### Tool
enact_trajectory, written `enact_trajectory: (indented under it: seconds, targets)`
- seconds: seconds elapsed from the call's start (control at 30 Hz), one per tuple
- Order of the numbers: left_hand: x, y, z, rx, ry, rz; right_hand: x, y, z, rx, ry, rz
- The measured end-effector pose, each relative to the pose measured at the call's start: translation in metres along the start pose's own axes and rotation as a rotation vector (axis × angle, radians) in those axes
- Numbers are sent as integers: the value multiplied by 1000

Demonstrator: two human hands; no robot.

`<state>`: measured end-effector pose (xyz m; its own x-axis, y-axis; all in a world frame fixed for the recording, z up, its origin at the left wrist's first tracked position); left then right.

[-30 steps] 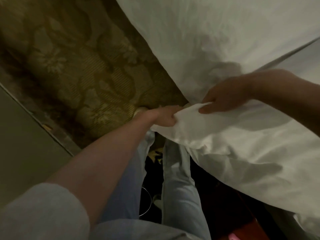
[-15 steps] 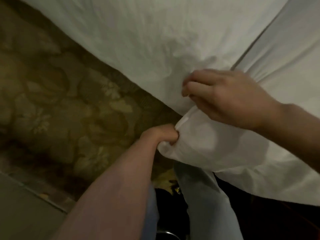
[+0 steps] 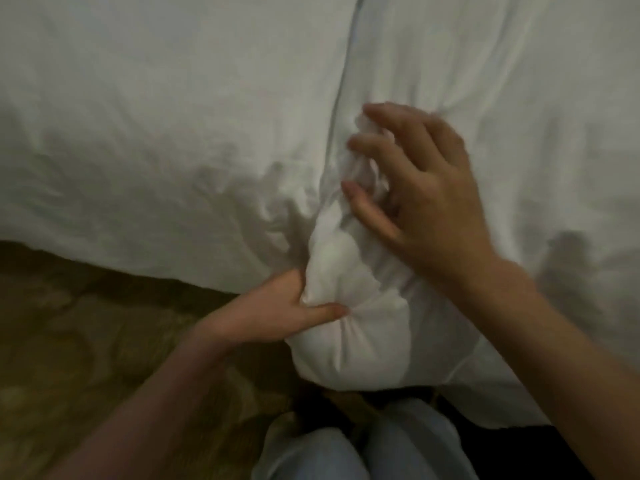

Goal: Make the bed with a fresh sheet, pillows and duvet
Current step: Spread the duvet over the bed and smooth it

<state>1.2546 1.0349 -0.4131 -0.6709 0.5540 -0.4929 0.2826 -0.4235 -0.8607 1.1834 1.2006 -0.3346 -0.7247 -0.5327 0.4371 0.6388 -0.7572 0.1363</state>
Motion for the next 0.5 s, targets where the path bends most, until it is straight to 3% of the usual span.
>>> enact_trajectory:
  seconds: [0.13,0.23,0.4,0.5]
  targets:
    - [8,-5,1,17,-76,102,-21,-9,4,-238,92,-162]
    - [19,-9,-1,68,-203,152,-28,-8,-6,-253,90,-198]
    - [59,12,-7,-24,-483,90,-26,-10,-25,-309,-90,-167]
    - [83,31,0,-50,-472,45,-27,-11,-35,-337,-189,-162]
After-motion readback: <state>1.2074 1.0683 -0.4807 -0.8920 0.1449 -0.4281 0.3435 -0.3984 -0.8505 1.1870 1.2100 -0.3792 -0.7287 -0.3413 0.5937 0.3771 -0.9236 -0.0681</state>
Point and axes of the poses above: each hand's wrist, its own x-axis towards the middle knuckle, its own z-axis out of the back of the hand, y = z × x, the point moved 2 cm from there along x, towards the middle knuckle, and after that the axes turned 12 degrees about y, right-handed, at the moved point
